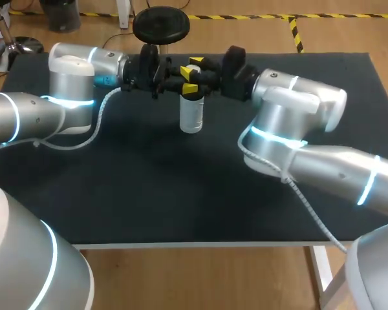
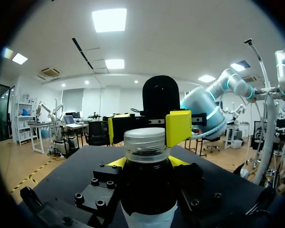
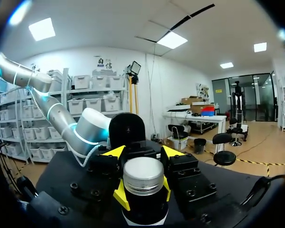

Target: Unscrew the bottle cap

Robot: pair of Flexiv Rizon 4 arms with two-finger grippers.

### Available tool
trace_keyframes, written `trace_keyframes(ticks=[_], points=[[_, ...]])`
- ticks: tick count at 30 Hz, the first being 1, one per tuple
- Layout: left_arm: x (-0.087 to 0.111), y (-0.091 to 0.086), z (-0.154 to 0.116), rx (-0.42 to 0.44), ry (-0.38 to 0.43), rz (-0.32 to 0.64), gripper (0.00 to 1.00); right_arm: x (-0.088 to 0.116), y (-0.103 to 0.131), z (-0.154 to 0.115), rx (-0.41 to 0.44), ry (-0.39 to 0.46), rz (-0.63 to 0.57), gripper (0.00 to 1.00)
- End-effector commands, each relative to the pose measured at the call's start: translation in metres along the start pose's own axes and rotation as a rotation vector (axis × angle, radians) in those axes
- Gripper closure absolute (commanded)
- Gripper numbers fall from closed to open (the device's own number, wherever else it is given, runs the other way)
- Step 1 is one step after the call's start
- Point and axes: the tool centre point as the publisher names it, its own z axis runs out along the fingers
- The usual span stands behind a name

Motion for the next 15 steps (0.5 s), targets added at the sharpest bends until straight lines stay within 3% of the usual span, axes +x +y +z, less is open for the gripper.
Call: trace_keyframes(ticks=[1,15], points=[[0.0009,-0.0023,0.0012,0.001,0.006,0.001,1.0,-0.0149,-0.0027,-0.0018,0.013,0.175,0.002,1.0],[0.0009,-0.0023,0.0012,0.001,0.006,0.001,1.0,-0.0156,-0.0026,0.0027,-0.028,0.531,-0.037,1.0]])
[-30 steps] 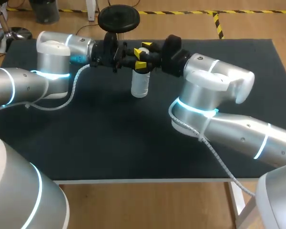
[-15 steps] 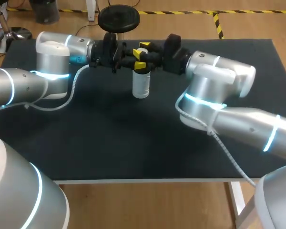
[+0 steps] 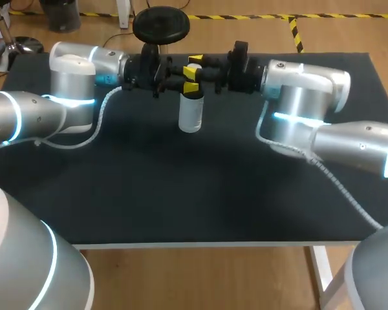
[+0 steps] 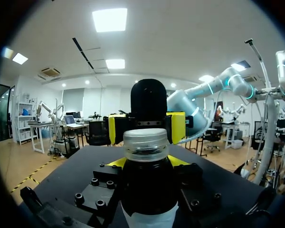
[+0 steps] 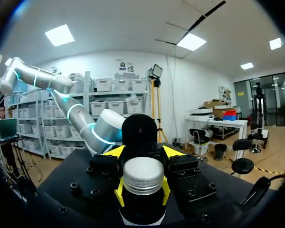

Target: Unscrew the bottle cap

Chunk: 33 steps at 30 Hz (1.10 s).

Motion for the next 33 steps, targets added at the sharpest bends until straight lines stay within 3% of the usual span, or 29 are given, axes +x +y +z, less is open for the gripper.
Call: trace_keyframes(ticks=[1,10,18,25,33], points=[[0.004,-0.001,0.0,0.003,0.009,0.002,1.0,-0.015,-0.006,0.003,-0.006,0.328,-0.013,1.0],[0.004,-0.001,0.0,0.003,0.009,0.002,1.0,-0.012,-0.004,0.011,-0.021,0.524,-0.032,1.0],[0.004,-0.001,0.0,0.003,0.009,0.002,1.0,-0.011,-0.003,0.01,0.008,0.687,0.019,1.0],[0.004,-0.001,0.0,0.003,0.009,0.002,1.0,-0.017,-0.001,0.002,0.066,0.804,0.044,1.0],[0.004,-0.001,0.0,0.003,0.009,0.002,1.0,-0.023,-0.005,0.001,0.067,1.003,0.064,1.0]])
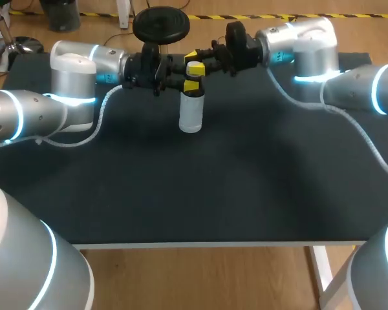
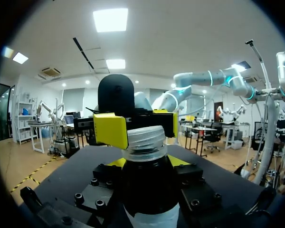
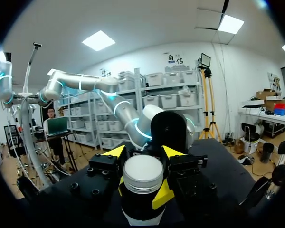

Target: Unscrew the bottle cap

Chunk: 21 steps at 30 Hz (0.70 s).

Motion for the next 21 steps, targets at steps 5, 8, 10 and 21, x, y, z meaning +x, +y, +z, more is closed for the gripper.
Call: trace_keyframes(ticks=[5,8,10,21], points=[[0.009,-0.001,0.0,0.003,0.007,0.003,1.0,-0.022,-0.01,-0.005,-0.005,0.534,-0.005,1.0],[0.009,-0.001,0.0,0.003,0.007,0.003,1.0,-0.017,-0.011,-0.001,-0.015,0.596,-0.02,1.0],[0.009,-0.001,0.0,0.003,0.007,0.003,1.0,-0.013,-0.011,0.001,-0.013,0.642,-0.027,1.0],[0.009,-0.001,0.0,0.003,0.007,0.003,1.0,0.002,-0.012,0.011,-0.042,0.892,-0.007,1.0]])
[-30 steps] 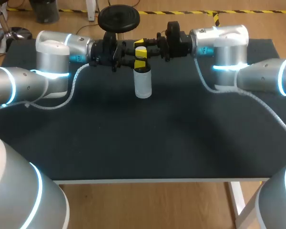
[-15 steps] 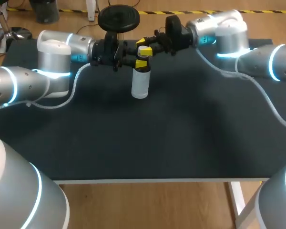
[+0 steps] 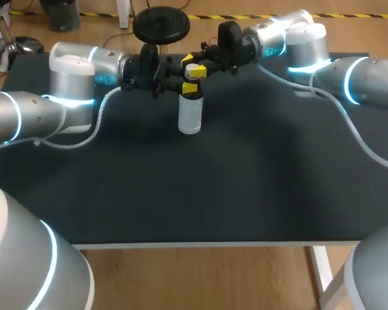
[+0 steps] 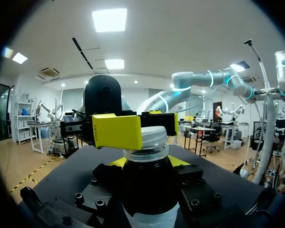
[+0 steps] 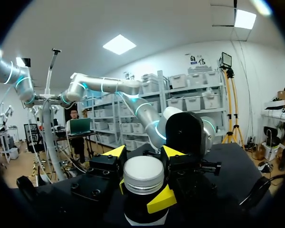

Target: Unscrew the bottle cap

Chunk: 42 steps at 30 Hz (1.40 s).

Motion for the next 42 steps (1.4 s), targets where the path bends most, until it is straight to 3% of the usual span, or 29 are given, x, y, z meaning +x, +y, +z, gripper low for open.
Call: trace_keyframes(ticks=[1,16,21,24,25,26,33,39,40,42], points=[[0.003,-0.003,0.002,-0.001,0.0,0.002,1.0,-0.009,-0.01,0.0,-0.025,0.673,0.009,1.0],[0.003,-0.003,0.002,-0.001,0.0,0.002,1.0,-0.004,-0.006,0.009,-0.09,0.899,-0.025,1.0],[0.003,-0.003,0.002,-0.001,0.0,0.002,1.0,-0.004,-0.005,0.01,-0.066,0.939,0.0,1.0],[0.003,-0.003,0.002,-0.001,0.0,0.002,1.0,-0.004,-0.005,0.01,-0.058,0.897,0.0,1.0],[0.003,-0.003,0.002,-0.001,0.0,0.002,1.0,-0.004,-0.005,0.01,-0.049,0.874,0.004,0.63],[0.003,-0.003,0.002,-0.001,0.0,0.002,1.0,-0.006,-0.005,0.01,-0.048,0.851,0.007,0.0],[0.003,-0.003,0.002,-0.001,0.0,0.002,1.0,-0.009,0.0,0.0,-0.031,0.734,-0.019,0.0],[0.003,-0.003,0.002,-0.001,0.0,0.002,1.0,-0.002,0.014,-0.015,-0.022,0.575,-0.061,0.0],[0.003,-0.003,0.002,-0.001,0.0,0.002,1.0,-0.004,0.016,-0.019,-0.017,0.507,-0.06,0.0],[0.003,-0.003,0.002,-0.001,0.0,0.002,1.0,-0.003,0.019,-0.021,0.002,0.447,-0.066,0.0]])
